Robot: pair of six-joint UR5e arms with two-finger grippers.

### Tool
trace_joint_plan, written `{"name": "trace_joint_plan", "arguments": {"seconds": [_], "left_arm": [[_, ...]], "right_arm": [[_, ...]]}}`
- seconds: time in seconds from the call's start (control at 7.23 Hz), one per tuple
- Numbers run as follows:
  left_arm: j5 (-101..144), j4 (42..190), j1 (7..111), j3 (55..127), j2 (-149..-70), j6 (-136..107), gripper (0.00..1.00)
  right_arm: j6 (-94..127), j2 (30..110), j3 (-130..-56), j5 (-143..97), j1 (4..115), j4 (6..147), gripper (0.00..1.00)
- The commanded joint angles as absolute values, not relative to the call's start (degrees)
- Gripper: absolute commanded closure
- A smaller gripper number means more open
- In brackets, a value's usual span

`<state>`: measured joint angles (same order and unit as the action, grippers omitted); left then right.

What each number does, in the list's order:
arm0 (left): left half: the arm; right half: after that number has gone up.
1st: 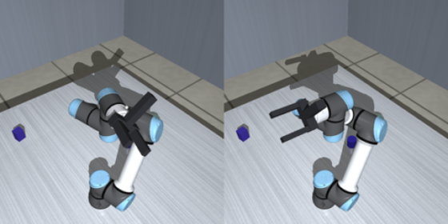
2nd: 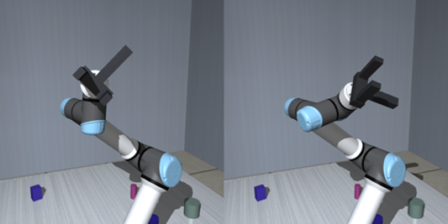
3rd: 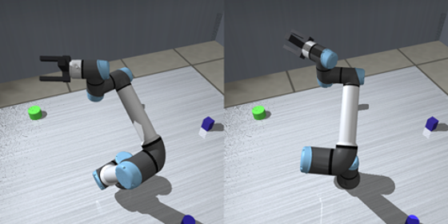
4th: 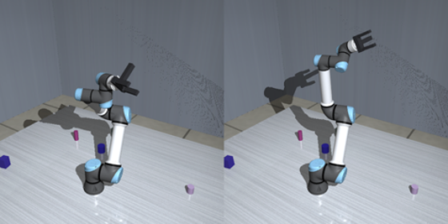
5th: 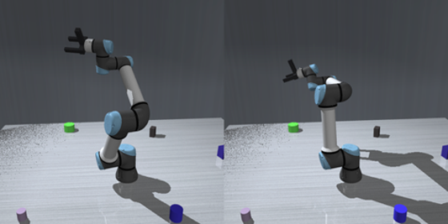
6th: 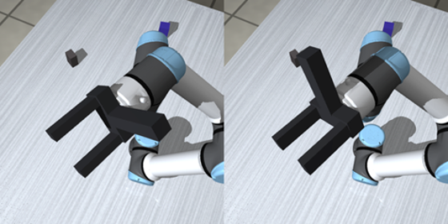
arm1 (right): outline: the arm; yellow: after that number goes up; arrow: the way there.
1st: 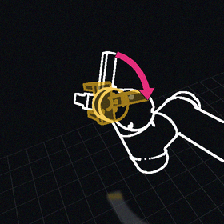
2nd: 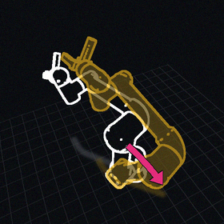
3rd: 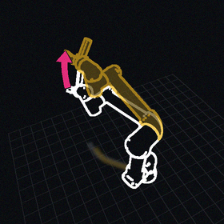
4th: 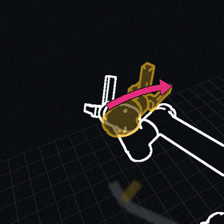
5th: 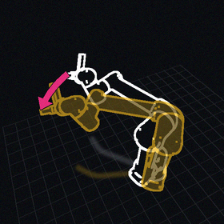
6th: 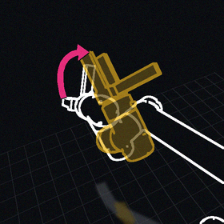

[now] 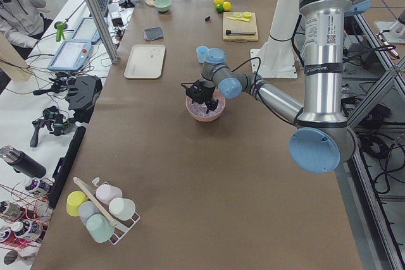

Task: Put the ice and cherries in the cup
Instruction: 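Move the left gripper over the pink bowl of ice cubes, then lower the left gripper and grasp an ice cube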

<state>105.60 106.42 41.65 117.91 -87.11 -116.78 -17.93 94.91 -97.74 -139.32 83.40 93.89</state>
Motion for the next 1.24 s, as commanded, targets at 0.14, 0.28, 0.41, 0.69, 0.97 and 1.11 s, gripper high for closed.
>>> {"name": "trace_joint_plan", "arguments": {"seconds": [0.14,0.28,0.41,0.69,0.97,1.11], "left_arm": [[100.9,101.1,39.6,117.9,-88.6,-118.8,0.1],[100.6,101.1,39.6,117.9,-88.5,-119.1,0.15],[100.2,101.1,38.4,117.4,-88.7,-120.4,0.18],[99.0,101.1,37.2,117.1,-88.9,-120.8,0.23],[98.9,101.1,37.3,116.8,-88.2,-120.9,0.45],[98.9,101.0,37.5,116.7,-88.1,-120.9,0.5]], "right_arm": [[-17.9,95.3,-97.9,-139.4,83.4,94.0,0.0],[-17.9,95.4,-97.9,-139.4,83.4,93.9,0.0],[-17.9,95.4,-97.7,-139.4,83.4,94.0,0.0],[-17.9,95.4,-97.6,-139.4,83.4,94.0,0.0],[-17.9,95.9,-97.6,-139.4,83.4,94.0,0.0],[-17.9,96.1,-97.6,-139.5,83.4,94.0,0.0]]}}
